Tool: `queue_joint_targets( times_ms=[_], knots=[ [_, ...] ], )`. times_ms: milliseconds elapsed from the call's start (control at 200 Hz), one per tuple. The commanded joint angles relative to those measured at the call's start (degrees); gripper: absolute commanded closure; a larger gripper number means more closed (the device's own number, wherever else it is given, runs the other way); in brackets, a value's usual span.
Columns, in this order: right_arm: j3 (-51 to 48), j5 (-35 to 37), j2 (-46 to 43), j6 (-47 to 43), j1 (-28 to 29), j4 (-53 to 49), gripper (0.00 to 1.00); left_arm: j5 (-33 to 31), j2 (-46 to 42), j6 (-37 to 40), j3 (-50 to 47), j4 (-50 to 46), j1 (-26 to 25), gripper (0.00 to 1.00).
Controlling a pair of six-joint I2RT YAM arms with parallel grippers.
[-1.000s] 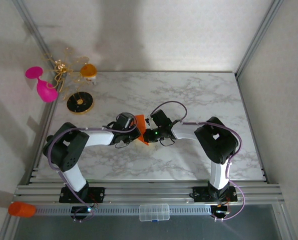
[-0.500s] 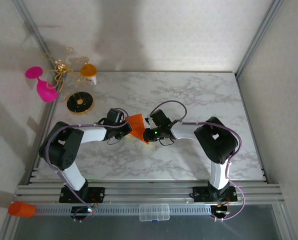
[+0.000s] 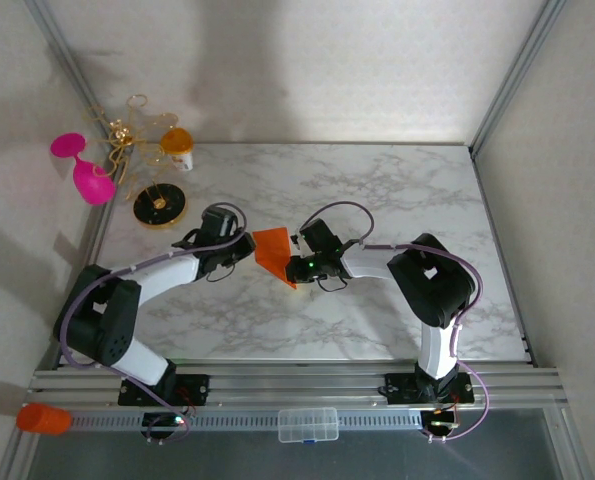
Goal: Fold a paper plane with a square sheet of paper (pick it up from the middle)
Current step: Third fold the triangle at the center of the table.
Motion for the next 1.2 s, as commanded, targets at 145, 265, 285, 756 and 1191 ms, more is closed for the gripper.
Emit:
queue_joint_targets(
  times_ms=[145,265,285,756,1191],
  knots=[
    [-3.88,2.90,1.43,1.36,-1.30,-6.73,0.99,3.71,7.28,-3.88,2.34,4.42,-5.73,0.88],
    [-4.17,1.23,0.16,0.30,-1.74,-4.67,0.98,2.23,10.33,-3.80,3.17,3.06,-5.87,0.89],
    [-4.08,0.89,-0.15,-0.03,-1.74,-4.30,0.98,2.01,10.79,-3.83,3.17,2.97,-5.87,0.89],
    [0.77,-5.64,-2.31,-3.54,-1.83,1.39,0.97,-0.63,15.07,-5.42,2.82,0.44,-5.89,0.92],
    [2.44,-9.10,2.88,-4.84,-1.74,-0.49,0.97,-1.79,16.19,-6.61,3.26,-2.71,-5.93,0.93]
  ],
)
